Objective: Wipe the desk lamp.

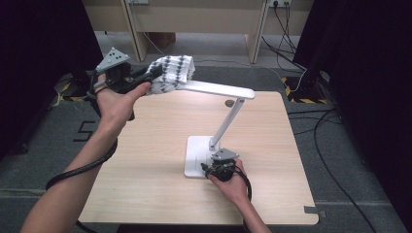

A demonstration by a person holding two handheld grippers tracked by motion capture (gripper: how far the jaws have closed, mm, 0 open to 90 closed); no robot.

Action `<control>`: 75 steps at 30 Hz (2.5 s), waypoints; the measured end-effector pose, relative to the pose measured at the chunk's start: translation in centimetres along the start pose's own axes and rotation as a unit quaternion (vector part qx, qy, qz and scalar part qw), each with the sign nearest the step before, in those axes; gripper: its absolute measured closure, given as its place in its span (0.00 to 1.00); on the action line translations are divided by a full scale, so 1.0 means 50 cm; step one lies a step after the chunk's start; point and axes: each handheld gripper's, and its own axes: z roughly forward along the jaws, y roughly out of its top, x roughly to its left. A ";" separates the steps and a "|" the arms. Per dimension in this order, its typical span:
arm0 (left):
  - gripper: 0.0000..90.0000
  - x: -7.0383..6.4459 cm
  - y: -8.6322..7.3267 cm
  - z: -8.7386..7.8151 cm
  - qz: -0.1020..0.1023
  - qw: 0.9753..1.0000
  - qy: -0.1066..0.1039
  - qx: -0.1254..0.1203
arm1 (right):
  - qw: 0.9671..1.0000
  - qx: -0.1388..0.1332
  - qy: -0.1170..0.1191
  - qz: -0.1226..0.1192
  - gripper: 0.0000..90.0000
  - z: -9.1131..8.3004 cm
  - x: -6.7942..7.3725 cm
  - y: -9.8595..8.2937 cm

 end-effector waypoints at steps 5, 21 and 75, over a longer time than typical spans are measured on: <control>0.85 -0.007 -0.003 0.005 0.002 1.000 -0.001 0.001 | 1.000 -0.002 -0.001 -0.001 0.49 0.001 0.000 -0.001; 0.85 -0.025 -0.006 0.020 0.004 1.000 -0.006 0.005 | 1.000 -0.004 -0.001 -0.004 0.49 0.002 0.003 -0.001; 0.85 -0.099 -0.014 0.074 0.010 0.999 -0.041 0.019 | 1.000 -0.008 -0.011 -0.021 0.52 0.004 0.008 -0.004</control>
